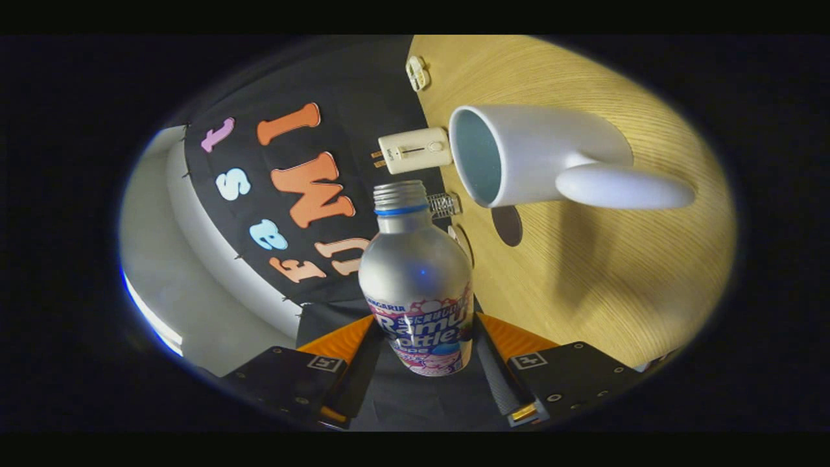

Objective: Take the bottle from table, then pour the juice into the cup, finally place the bottle on the coaster

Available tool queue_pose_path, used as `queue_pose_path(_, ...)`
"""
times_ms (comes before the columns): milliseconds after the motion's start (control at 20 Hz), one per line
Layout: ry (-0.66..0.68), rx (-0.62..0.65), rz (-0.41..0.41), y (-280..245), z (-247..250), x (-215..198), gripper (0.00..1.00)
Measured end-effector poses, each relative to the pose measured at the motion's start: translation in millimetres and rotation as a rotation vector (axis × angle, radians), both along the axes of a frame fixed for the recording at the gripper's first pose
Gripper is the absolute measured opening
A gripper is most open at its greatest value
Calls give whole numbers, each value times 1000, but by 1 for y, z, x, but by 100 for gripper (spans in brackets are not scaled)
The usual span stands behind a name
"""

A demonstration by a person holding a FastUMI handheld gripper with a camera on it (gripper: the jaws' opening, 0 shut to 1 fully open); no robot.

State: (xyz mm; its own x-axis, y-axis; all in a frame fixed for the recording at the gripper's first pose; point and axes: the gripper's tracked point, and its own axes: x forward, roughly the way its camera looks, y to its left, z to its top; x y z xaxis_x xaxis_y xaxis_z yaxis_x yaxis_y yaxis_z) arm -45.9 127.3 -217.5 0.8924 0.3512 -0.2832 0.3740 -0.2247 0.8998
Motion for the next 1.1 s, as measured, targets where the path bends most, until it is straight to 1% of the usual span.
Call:
queue_pose_path(200,-2,49,-21,-3,5,1,78)
queue_pose_path(300,-5,86,-54,-9,9,0,78)
queue_pose_path(450,-9,108,-73,-12,12,2,78)
queue_pose_path(750,-31,155,-89,-12,23,4,78)
queue_pose_path(1100,-26,182,-86,-10,24,4,78)
